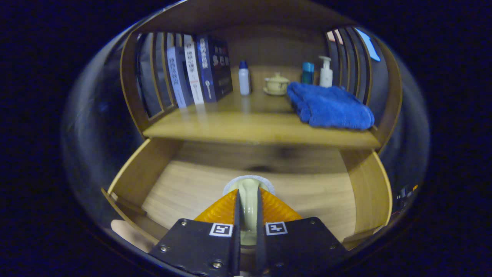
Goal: Pull open the drawer, take out the items inside it, and place them on the countertop above the cabinet.
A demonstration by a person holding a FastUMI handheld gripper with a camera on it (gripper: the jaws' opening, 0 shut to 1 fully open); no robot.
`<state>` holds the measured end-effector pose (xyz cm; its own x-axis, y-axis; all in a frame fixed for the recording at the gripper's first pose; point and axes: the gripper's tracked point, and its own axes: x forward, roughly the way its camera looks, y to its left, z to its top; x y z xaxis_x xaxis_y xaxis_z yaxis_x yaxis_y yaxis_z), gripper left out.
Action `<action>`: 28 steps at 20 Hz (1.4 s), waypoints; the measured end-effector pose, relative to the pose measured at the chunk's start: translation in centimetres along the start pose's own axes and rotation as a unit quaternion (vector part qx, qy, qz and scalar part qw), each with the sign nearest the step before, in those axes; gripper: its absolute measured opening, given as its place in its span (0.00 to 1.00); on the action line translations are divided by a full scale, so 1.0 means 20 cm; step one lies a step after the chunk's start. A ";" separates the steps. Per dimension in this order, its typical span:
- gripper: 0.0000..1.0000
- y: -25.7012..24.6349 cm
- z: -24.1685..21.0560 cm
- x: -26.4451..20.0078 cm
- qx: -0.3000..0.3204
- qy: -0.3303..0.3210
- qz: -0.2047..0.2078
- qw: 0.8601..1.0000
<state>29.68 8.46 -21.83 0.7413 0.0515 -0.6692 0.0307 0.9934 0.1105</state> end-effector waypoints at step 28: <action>0.17 -0.19 0.79 0.68 -0.014 -0.123 -0.141 0.982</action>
<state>50.22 3.79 -19.73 0.8456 -0.2480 -0.4726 0.2410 0.9675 -0.0764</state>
